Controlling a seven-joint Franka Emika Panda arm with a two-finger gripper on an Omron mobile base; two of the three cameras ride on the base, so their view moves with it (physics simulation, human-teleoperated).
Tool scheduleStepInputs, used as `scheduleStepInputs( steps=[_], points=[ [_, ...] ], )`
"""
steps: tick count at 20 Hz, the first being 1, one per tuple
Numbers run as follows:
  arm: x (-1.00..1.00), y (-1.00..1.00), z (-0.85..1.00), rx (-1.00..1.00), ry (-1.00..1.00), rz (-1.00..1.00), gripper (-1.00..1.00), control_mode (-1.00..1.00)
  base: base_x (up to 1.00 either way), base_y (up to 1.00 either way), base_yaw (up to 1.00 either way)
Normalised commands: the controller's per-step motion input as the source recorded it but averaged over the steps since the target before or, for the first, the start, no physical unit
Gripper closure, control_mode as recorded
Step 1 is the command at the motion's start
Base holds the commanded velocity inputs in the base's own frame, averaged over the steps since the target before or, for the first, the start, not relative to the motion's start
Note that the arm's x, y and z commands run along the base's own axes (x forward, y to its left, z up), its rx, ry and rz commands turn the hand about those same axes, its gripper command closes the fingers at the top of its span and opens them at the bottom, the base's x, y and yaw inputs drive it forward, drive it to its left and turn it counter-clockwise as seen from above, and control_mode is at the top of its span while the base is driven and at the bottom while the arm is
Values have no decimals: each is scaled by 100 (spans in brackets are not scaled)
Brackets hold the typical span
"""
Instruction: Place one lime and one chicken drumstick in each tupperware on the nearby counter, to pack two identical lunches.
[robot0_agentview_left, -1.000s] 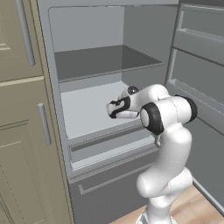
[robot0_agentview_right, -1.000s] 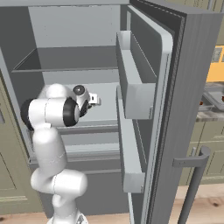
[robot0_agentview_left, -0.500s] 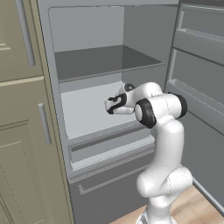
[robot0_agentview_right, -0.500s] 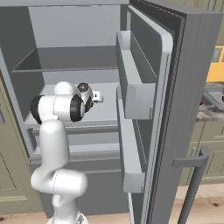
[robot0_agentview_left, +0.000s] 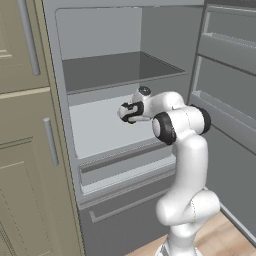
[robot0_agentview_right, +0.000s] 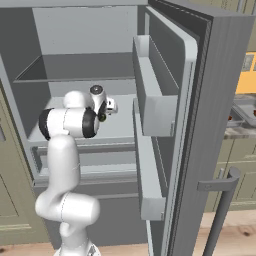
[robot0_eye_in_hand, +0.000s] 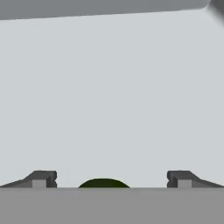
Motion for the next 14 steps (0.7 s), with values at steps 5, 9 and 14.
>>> scheduleStepInputs(
  steps=[5,9,14],
  points=[
    [-70,8,-73,0,3,0,-100,-100,0,0,0],
    [-62,0,-62,0,0,0,-100,-100,0,0,0],
    [3,0,-41,0,0,0,-100,-100,0,0,0]
  ],
)
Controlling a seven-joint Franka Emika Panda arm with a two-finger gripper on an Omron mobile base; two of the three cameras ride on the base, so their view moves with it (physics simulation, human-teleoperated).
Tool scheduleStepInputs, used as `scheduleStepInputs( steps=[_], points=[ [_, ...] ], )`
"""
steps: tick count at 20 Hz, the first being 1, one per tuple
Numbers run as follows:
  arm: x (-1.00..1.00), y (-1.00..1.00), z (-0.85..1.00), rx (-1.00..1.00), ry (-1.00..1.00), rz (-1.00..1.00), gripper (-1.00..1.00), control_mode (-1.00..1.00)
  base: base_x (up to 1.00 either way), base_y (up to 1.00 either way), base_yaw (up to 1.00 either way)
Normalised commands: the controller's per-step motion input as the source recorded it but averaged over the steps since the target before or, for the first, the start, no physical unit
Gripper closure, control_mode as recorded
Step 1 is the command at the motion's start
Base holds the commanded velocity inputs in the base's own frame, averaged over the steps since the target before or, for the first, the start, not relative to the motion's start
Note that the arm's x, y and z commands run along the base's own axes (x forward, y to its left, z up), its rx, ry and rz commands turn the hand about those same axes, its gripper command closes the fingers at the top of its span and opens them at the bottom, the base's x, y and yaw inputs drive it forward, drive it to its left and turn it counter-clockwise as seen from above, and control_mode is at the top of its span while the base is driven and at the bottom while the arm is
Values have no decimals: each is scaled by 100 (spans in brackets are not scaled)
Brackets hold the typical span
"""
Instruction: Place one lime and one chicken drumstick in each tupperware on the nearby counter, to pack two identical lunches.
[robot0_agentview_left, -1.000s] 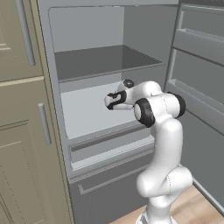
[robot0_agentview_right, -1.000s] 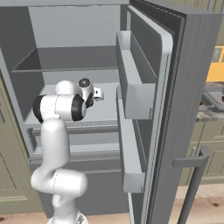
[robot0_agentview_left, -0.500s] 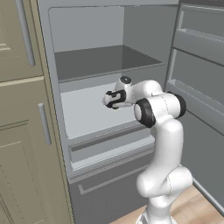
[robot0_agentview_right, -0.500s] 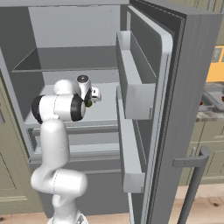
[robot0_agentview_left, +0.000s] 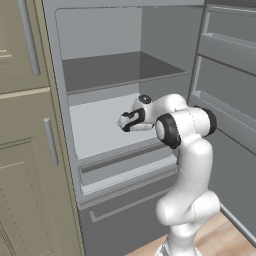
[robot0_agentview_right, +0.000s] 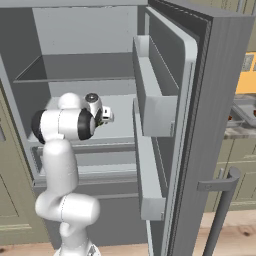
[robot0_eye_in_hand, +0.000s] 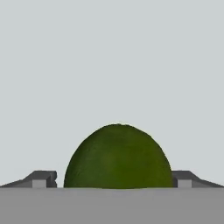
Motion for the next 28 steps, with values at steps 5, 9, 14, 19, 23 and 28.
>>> scheduleStepInputs(
  steps=[5,9,14,19,23,28],
  points=[
    [5,0,-46,0,0,0,100,-100,0,0,0],
    [-11,0,-67,0,11,0,100,-100,0,0,0],
    [-45,-1,-28,0,-3,0,100,-100,0,0,0],
    [-100,0,39,0,-28,0,100,-100,0,0,0],
    [-100,0,63,0,-29,0,100,-100,0,0,0],
    [-100,-10,84,0,-28,0,100,-100,0,0,0]
  ],
)
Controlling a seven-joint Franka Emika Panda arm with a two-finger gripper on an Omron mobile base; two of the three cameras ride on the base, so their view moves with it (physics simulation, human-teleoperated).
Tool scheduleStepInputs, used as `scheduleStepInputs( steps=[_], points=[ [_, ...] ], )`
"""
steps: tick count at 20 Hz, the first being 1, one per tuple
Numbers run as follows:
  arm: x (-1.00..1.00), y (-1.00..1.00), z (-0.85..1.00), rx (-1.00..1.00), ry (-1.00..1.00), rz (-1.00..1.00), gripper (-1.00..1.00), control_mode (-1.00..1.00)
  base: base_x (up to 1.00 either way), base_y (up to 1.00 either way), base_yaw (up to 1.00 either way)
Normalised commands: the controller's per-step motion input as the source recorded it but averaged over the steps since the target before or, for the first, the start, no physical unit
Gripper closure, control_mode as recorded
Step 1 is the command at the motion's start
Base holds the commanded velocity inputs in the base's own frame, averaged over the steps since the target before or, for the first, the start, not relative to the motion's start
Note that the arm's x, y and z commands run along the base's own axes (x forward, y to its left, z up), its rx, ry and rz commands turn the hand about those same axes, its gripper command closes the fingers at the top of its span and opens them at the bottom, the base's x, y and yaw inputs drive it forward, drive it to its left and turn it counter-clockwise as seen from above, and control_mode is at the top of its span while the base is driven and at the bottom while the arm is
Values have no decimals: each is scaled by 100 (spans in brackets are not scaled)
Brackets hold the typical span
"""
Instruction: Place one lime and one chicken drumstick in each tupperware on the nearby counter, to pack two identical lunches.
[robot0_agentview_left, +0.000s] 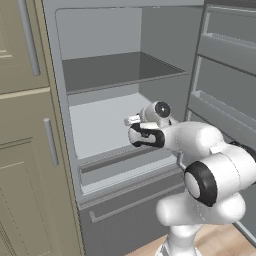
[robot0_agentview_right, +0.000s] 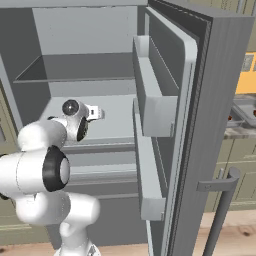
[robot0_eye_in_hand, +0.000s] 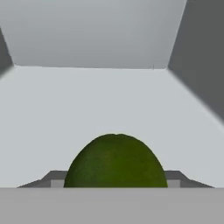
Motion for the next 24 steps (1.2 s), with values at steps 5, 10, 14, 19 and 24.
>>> scheduleStepInputs(
  steps=[5,10,14,19,24],
  points=[
    [-100,-16,100,0,-22,0,100,-100,0,0,0],
    [-100,-5,95,0,-1,0,100,-100,0,0,0],
    [-91,0,53,0,10,-2,100,-100,0,0,0],
    [-62,-1,47,0,32,-3,100,-100,0,0,0],
    [-43,-2,4,-2,17,-5,100,-100,0,0,0]
  ],
)
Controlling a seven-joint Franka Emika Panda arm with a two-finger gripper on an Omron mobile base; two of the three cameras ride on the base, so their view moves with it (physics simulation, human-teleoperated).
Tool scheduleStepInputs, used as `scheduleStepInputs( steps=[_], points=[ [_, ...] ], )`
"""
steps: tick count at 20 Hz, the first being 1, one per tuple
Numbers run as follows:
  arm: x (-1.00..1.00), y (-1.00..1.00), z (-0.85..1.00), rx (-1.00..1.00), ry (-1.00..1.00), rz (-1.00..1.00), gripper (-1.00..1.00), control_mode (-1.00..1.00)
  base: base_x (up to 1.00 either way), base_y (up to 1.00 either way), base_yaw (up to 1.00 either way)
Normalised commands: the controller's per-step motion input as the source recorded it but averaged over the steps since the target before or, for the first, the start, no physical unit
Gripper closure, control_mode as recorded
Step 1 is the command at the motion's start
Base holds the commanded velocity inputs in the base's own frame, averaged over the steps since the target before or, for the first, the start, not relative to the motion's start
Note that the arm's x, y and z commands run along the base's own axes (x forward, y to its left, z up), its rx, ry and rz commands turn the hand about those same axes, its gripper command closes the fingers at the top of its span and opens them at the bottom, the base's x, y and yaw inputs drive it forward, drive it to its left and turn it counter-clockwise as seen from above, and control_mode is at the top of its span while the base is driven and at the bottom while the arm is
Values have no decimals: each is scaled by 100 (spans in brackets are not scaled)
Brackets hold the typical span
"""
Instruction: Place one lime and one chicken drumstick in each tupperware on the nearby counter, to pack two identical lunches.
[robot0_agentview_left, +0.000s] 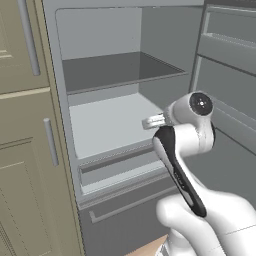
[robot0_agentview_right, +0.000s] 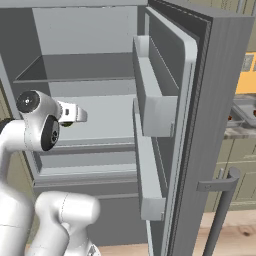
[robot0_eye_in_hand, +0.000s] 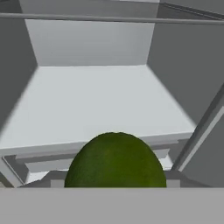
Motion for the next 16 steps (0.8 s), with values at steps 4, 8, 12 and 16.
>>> scheduleStepInputs(
  steps=[4,8,12,16],
  points=[
    [-13,-1,-2,0,0,-1,100,-100,0,0,0],
    [-6,-4,-3,0,0,0,100,-100,0,0,0],
    [0,0,0,0,0,0,100,100,-73,-14,0],
    [0,0,0,0,0,0,100,100,-99,-18,0]
  ],
)
